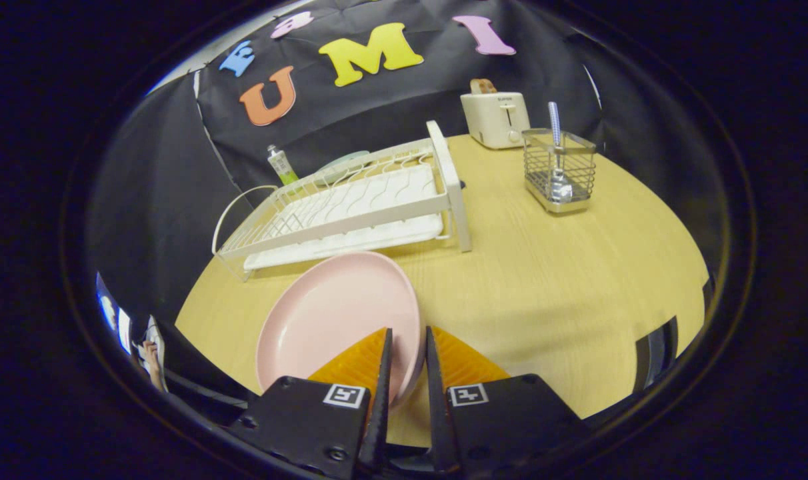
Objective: Take the plate from the dish rack, then take the spoon from the basket and place it into the plate.
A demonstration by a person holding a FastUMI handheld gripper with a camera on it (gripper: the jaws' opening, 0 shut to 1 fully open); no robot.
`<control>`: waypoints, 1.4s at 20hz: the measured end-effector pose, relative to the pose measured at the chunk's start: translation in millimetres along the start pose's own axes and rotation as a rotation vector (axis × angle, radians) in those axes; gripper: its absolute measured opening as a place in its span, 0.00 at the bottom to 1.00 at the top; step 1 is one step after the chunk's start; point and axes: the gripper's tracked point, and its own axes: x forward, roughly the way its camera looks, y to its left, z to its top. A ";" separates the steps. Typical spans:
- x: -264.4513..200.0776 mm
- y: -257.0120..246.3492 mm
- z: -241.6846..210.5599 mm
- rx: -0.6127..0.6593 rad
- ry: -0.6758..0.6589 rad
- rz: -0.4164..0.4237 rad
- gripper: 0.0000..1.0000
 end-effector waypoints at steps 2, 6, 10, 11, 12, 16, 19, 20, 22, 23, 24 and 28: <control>-8.5 -6.3 15.3 -0.032 -0.068 0.002 0.36; -32.7 -46.5 68.1 -0.124 -0.258 -0.136 0.90; -41.0 -80.2 116.4 -0.176 -0.394 -0.255 1.00; -37.4 -88.2 125.1 -0.174 -0.399 -0.275 1.00; -32.5 -97.1 133.8 -0.170 -0.400 -0.288 1.00; -9.7 -134.4 179.0 -0.123 -0.412 -0.328 1.00; 11.9 -155.8 211.1 -0.034 -0.383 -0.292 1.00; 17.7 -166.0 222.1 -0.018 -0.375 -0.304 1.00; 30.5 -179.4 244.4 -0.001 -0.363 -0.296 1.00; 30.1 -179.4 248.6 0.014 -0.344 -0.275 1.00; 35.3 -181.9 254.2 0.037 -0.325 -0.252 1.00; 54.7 -201.5 265.1 0.151 -0.283 -0.240 0.75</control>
